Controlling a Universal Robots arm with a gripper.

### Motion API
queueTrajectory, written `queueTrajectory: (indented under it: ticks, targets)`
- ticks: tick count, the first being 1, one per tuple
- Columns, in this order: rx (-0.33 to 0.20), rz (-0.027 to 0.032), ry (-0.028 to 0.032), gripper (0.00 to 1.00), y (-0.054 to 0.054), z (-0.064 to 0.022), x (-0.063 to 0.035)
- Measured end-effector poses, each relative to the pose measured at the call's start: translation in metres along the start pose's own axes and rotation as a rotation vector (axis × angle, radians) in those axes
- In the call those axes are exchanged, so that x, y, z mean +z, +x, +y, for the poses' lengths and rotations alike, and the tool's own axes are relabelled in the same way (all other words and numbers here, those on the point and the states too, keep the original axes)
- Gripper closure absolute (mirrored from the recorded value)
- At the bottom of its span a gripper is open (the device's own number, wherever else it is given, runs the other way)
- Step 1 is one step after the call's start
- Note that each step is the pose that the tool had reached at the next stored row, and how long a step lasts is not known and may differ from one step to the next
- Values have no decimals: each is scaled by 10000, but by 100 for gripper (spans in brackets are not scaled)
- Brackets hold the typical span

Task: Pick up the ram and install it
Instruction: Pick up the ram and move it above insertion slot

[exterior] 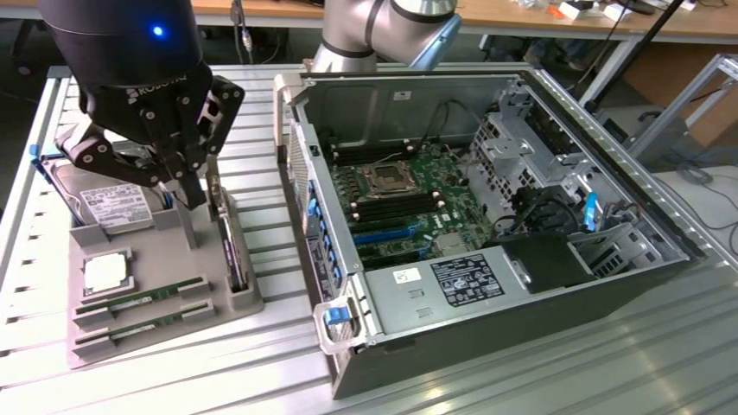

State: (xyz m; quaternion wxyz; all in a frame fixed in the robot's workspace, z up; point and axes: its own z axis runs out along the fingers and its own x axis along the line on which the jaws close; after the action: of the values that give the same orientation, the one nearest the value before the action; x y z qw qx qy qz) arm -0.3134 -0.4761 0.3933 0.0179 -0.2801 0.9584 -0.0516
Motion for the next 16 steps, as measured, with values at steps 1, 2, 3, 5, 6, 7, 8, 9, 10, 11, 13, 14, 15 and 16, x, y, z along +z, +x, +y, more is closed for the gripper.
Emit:
queueTrajectory:
  ticks: [1, 2, 3, 5, 6, 7, 8, 9, 10, 11, 13, 14, 15, 16]
  targets:
    - [-55, -1, 8, 90, 0, 0, 0]
    - [-167, -7, 18, 90, 0, 0, 0]
    - [-238, -11, 23, 90, 0, 0, 0]
    - [-371, -17, 35, 90, 0, 0, 0]
    - [-493, -22, 47, 90, 0, 0, 0]
    - [-613, -26, 61, 90, 0, 0, 0]
    - [-701, -28, 72, 90, 0, 0, 0]
    - [-764, -31, 78, 90, 0, 0, 0]
    - [-804, -33, 82, 90, 0, 0, 0]
    - [-840, -34, 85, 90, 0, 0, 0]
    - [-1000, -41, 101, 90, 0, 0, 0]
    - [-1148, -46, 117, 90, 0, 0, 0]
    - [-1260, -52, 126, 90, 0, 0, 0]
    - [-1352, -57, 133, 90, 0, 0, 0]
